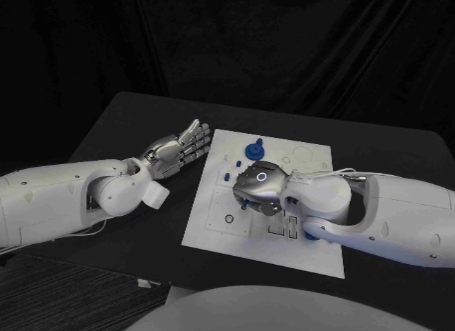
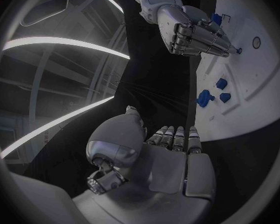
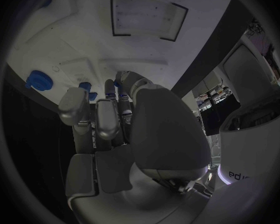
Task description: Assemble the parts on the task board
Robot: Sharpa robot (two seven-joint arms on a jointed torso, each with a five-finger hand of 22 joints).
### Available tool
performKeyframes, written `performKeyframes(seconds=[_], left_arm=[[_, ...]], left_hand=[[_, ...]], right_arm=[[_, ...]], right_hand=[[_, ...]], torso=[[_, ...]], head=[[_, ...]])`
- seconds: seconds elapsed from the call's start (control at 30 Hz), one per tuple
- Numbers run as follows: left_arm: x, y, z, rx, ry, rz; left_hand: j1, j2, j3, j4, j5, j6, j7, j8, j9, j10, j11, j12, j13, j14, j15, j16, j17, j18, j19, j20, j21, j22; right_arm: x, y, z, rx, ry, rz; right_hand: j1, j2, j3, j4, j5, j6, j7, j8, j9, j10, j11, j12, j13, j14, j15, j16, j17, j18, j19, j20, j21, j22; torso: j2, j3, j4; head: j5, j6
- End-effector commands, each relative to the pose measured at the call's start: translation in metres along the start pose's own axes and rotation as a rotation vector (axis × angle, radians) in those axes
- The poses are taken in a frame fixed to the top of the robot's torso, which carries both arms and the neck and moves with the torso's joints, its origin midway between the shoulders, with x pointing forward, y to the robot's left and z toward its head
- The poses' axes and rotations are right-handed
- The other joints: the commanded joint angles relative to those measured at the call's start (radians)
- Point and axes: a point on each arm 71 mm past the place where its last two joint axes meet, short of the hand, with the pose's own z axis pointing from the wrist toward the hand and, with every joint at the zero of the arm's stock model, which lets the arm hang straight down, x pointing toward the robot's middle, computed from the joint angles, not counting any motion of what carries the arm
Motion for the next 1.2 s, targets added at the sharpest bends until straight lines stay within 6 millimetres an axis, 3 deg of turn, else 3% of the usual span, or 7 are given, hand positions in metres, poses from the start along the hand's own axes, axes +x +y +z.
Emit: performKeyframes(seconds=[0.03,0.9,1.2], left_arm=[[0.002,-0.0001,0.0004,0.006,0.016,-0.006],[0.0027,0.0011,0.0011,-0.003,0.022,-0.009],[0.0029,0.0017,0.0013,-0.01,0.025,-0.01]], left_hand=[[0.02,-0.001,0.036,-0.013,0.0,-0.001,0.007,-0.003,-0.008,-0.005,0.006,0.005,-0.007,-0.005,0.009,-0.014,-0.007,-0.034,0.003,0.007,-0.009,-0.007],[0.022,-0.001,0.041,-0.017,0.002,0.001,0.01,-0.002,-0.007,-0.005,0.008,0.005,-0.007,-0.005,0.009,-0.014,-0.007,-0.033,0.003,0.008,-0.008,-0.007],[0.024,-0.001,0.047,-0.022,0.004,0.004,0.015,-0.001,-0.006,-0.005,0.011,0.005,-0.007,-0.005,0.01,-0.014,-0.007,-0.033,0.003,0.009,-0.008,-0.007]], right_arm=[[0.0033,-0.0004,0.0001,0.024,0.024,-0.013],[0.0037,0.0024,0.0013,0.013,0.017,-0.008],[0.0016,0.0037,0.0016,-0.006,-0.012,-0.004]], right_hand=[[-0.019,0.022,0.027,-0.015,0.004,0.009,0.008,-0.012,0.02,0.03,-0.013,0.06,0.061,0.003,0.002,-0.015,-0.013,0.001,-0.004,-0.002,-0.015,0.142],[-0.027,0.029,0.019,-0.026,-0.018,-0.011,0.012,-0.025,0.016,0.022,-0.011,0.066,0.073,-0.001,0.003,-0.027,-0.026,0.003,-0.009,0.001,-0.028,0.138],[-0.033,0.034,0.019,-0.037,-0.027,-0.054,0.014,-0.034,0.006,0.015,-0.011,0.074,0.087,-0.002,0.004,-0.031,-0.03,0.004,-0.011,0.003,-0.034,0.137]], torso=[[0.0,-0.0001,0.0009],[0.0,-0.0001,0.0],[0.0,0.0,0.0003]], head=[[0.0,0.0],[0.002,0.0],[0.002,0.0]])
